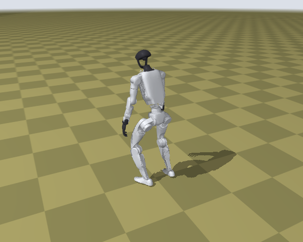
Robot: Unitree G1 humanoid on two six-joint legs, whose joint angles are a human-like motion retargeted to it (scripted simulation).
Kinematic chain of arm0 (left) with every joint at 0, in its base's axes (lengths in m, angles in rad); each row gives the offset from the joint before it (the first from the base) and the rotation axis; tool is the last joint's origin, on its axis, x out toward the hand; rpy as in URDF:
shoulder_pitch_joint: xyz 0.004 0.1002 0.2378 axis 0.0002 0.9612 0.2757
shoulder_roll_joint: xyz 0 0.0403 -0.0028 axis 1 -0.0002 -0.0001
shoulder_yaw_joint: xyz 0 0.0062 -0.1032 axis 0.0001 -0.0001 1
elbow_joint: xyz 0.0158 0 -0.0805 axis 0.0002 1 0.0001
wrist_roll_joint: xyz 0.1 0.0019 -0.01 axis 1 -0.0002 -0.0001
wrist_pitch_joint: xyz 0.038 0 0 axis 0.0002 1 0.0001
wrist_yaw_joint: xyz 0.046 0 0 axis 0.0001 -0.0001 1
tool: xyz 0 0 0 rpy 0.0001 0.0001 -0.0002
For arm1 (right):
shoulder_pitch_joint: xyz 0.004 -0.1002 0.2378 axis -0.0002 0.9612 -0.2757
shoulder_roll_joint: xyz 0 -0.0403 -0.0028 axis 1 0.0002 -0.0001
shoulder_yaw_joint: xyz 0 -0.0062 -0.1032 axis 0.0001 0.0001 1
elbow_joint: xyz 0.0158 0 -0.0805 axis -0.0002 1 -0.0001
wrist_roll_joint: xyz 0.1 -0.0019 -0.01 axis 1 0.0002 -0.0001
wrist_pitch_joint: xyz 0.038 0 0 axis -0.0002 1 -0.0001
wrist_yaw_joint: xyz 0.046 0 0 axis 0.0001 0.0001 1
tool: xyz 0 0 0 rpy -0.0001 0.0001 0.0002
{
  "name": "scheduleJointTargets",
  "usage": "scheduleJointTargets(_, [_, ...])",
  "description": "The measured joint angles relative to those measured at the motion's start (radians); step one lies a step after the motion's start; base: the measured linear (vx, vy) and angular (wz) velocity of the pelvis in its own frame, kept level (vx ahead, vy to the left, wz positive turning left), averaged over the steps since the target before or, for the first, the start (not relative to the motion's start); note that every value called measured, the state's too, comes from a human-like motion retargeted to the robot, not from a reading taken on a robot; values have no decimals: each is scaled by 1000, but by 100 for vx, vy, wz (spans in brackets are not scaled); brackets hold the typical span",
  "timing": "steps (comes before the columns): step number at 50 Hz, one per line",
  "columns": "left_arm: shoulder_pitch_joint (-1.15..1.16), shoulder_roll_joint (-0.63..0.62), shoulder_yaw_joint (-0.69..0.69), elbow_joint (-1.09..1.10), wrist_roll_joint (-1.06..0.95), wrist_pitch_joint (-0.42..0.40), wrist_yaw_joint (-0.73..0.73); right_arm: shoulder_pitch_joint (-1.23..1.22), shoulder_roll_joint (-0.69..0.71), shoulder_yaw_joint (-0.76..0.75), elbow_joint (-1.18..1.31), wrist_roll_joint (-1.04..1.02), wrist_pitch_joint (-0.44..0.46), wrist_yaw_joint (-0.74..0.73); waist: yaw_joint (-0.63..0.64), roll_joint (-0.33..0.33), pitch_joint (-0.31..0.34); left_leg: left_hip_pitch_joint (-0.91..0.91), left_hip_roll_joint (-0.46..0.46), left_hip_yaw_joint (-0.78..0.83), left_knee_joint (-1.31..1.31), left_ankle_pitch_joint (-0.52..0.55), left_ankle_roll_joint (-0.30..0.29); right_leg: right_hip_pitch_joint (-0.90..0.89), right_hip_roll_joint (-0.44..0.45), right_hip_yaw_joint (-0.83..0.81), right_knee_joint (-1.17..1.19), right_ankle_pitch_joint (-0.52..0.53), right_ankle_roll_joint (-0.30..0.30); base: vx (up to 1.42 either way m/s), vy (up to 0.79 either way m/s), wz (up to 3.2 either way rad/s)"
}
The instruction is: In place motions
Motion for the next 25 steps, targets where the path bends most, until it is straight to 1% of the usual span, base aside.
scheduleJointTargets(4, [-44,-1,16,12,6,-17,1,-59,-9,29,10,-12,-11,-32,6,9,19,-24,18,-8,53,-18,5,-19,8,3,33,-6,-6,-8,3,-11])
scheduleJointTargets(10, [-5,2,2,30,18,-51,-16,15,11,55,-66,-3,-47,-70,10,4,4,33,-8,0,-55,27,-10,43,5,1,-76,44,3,6,-1,2])
scheduleJointTargets(14, [85,9,-27,10,43,-36,-32,130,22,62,-125,-16,-55,-59,-1,3,-18,111,-45,2,-227,115,-43,124,9,-2,-237,124,20,11,0,11])
scheduleJointTargets(17, [175,-7,-30,3,50,-41,-13,226,34,40,-129,-37,-60,-52,-7,-2,-38,183,-88,6,-401,198,-77,198,3,-6,-397,196,41,7,0,10])
scheduleJointTargets(21, [312,-56,0,43,40,-47,42,340,45,-10,-53,-54,-67,-42,-37,-2,-78,298,-133,29,-650,315,-135,299,-16,-65,-596,268,72,5,1,33])
scheduleJointTargets(25, [432,-84,12,122,24,-46,72,442,44,-75,85,-91,-51,-34,-61,3,-134,381,-171,81,-822,401,-177,361,-8,-105,-699,303,87,19,1,37])
